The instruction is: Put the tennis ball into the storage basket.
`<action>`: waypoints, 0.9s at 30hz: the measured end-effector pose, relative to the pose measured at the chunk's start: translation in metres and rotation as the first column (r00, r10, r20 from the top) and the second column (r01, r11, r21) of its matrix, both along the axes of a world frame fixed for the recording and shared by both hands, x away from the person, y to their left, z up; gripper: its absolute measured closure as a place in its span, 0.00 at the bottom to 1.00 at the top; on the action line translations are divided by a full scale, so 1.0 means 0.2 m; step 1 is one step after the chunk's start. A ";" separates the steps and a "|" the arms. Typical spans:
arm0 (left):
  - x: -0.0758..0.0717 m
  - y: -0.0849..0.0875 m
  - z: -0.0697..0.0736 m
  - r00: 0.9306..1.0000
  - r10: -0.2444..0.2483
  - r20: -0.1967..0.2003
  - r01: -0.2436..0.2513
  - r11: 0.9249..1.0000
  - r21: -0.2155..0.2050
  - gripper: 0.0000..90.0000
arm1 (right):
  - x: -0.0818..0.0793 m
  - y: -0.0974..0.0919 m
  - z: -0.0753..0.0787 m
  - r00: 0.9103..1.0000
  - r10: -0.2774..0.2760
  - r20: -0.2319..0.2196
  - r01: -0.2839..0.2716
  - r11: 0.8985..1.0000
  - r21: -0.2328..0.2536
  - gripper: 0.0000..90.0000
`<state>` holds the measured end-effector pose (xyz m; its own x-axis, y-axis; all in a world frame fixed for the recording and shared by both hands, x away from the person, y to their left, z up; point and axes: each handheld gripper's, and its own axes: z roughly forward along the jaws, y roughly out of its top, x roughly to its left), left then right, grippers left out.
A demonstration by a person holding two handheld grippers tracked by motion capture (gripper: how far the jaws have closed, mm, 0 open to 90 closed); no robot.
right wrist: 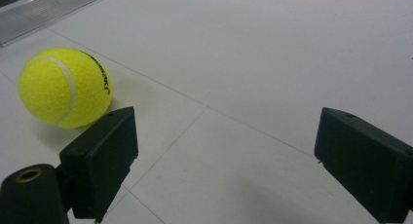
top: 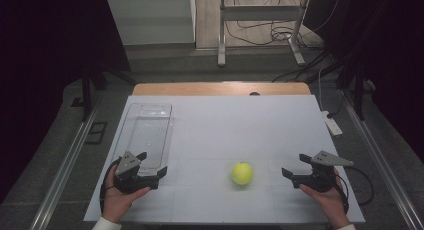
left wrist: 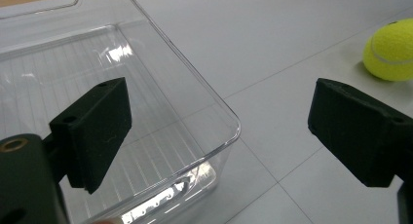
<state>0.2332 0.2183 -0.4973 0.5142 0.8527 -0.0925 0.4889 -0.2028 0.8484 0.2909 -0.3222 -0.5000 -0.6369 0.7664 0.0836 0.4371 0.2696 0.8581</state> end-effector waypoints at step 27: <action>0.00 0.00 -0.01 1.000 -0.006 -0.002 0.006 1.000 -0.001 0.11 | -0.02 0.01 -0.01 1.000 0.012 -0.014 -0.013 1.000 -0.029 0.10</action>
